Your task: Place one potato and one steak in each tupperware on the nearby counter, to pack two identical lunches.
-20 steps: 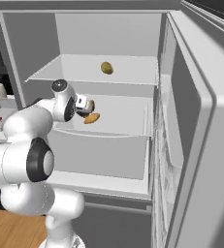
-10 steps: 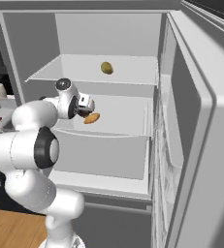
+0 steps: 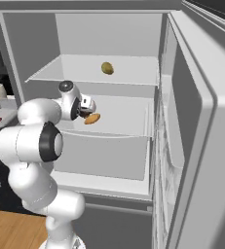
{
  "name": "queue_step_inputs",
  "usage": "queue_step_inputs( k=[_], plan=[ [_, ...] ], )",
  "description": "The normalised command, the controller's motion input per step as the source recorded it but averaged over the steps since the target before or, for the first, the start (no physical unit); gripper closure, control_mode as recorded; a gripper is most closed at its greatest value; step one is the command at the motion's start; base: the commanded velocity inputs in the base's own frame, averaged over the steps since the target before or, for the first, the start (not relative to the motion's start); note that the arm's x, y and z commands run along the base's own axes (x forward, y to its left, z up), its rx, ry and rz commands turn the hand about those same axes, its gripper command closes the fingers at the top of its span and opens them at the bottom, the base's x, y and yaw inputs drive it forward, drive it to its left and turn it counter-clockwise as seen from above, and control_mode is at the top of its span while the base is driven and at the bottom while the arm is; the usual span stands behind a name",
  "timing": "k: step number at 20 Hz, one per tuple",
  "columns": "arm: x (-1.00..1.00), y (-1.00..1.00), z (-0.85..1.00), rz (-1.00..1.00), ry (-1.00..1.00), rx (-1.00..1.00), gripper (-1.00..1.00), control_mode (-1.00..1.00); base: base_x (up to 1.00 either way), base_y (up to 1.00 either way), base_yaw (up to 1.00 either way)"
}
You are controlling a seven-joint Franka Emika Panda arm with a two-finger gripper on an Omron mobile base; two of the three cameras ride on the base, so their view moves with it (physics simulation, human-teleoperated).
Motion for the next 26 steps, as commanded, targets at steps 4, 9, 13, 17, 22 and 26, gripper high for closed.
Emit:
queue_step_inputs(
  k=[4,9,13,17,22,26],
  plan=[
    [0.08,0.00,-0.14,0.00,0.00,0.00,-1.00,-1.00,0.00,0.00,0.00],
    [0.01,0.00,-0.15,0.00,0.00,0.00,-1.00,-1.00,0.00,0.00,0.00],
    [0.09,0.09,-0.18,0.00,-0.01,-0.01,1.00,-1.00,0.00,0.00,0.00],
    [0.26,0.02,-0.19,0.00,-0.01,-0.01,1.00,-1.00,0.00,0.00,0.00],
    [0.34,0.00,-0.19,0.00,0.00,0.00,1.00,-1.00,0.00,0.00,0.00],
    [-0.04,0.01,-0.01,0.01,0.00,0.00,1.00,-1.00,0.00,0.00,0.00]
  ],
)
